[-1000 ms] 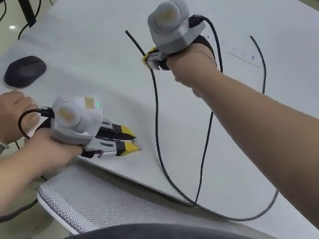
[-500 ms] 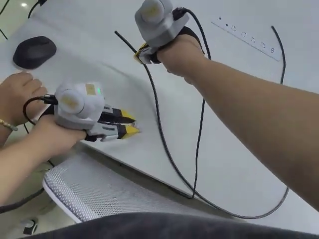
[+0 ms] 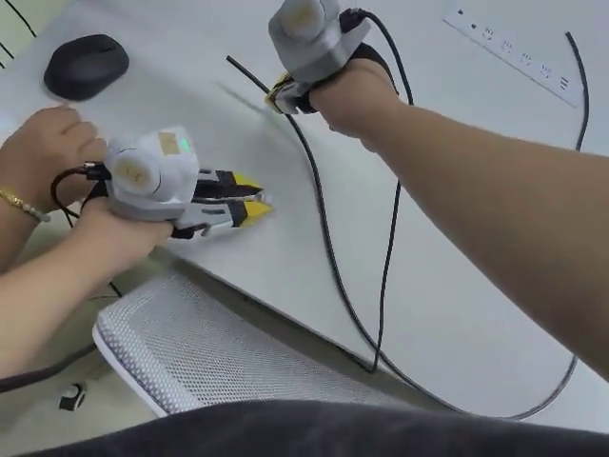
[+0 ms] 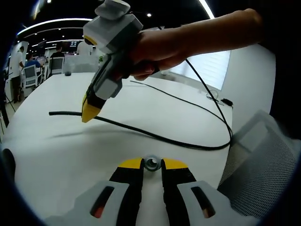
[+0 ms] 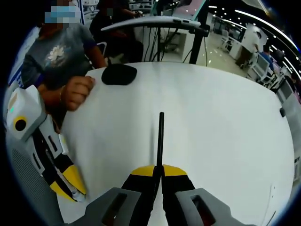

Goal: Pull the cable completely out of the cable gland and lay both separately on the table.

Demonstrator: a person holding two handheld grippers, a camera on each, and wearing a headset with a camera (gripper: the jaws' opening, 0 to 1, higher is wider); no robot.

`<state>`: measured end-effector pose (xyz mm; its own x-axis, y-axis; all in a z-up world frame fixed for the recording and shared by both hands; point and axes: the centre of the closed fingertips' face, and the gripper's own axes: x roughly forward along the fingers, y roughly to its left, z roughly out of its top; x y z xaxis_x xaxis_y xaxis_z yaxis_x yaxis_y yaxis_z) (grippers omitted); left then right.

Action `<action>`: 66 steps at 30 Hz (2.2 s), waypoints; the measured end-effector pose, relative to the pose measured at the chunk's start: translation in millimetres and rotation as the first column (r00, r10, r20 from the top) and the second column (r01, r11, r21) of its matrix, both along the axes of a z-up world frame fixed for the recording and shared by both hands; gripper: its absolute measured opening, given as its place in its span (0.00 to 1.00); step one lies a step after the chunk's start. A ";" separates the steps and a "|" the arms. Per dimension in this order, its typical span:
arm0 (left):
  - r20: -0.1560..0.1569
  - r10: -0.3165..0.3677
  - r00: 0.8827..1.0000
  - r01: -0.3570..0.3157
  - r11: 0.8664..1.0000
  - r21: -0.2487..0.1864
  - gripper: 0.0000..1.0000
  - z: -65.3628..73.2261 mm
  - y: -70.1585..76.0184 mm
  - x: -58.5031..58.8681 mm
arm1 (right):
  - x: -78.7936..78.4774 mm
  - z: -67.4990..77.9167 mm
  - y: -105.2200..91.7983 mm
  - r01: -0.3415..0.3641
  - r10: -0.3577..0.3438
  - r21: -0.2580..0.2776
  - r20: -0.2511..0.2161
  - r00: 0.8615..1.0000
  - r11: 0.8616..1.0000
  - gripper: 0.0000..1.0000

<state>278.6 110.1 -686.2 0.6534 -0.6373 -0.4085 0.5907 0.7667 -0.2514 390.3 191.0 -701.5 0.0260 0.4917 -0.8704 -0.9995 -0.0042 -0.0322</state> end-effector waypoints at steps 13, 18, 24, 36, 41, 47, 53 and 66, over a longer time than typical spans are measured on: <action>-0.001 0.025 1.000 -0.025 1.000 0.006 0.16 -5.1 5.5 3.3 | 3.3 -13.4 2.3 0.002 -0.002 -0.008 0.000 1.000 1.000 0.00; 0.001 0.018 1.000 -0.018 1.000 0.010 0.16 -6.8 5.8 1.5 | 4.1 -17.9 5.1 -0.012 0.012 -0.012 0.003 1.000 1.000 0.00; 0.013 0.011 1.000 -0.011 0.999 0.036 0.16 -7.1 9.2 1.5 | 4.8 -15.7 4.9 -0.009 0.009 0.000 0.002 1.000 1.000 0.01; 0.011 -0.036 0.999 0.035 0.993 0.114 0.16 -12.7 6.6 -4.7 | 6.9 -15.3 4.6 -0.043 0.045 -0.027 0.072 0.996 0.999 0.06; 0.011 -0.041 0.999 0.040 0.991 0.127 0.16 -12.4 6.4 -6.6 | 6.1 -10.2 3.9 -0.027 0.028 -0.015 0.081 0.996 1.000 0.11; 0.000 -0.030 1.000 0.030 0.992 0.119 0.24 -10.4 7.5 -8.7 | 7.1 3.0 1.5 0.070 -0.072 0.050 0.036 0.997 0.996 0.15; -0.003 -0.014 1.000 0.014 0.992 0.121 0.30 -9.4 11.5 -9.2 | 9.1 34.0 -14.0 0.072 -0.079 0.099 0.072 0.994 0.992 0.18; -0.011 -0.003 1.000 0.004 0.997 0.073 0.47 19.7 10.4 -19.3 | -23.3 112.3 -86.4 0.223 -0.246 0.318 0.033 0.969 0.922 0.33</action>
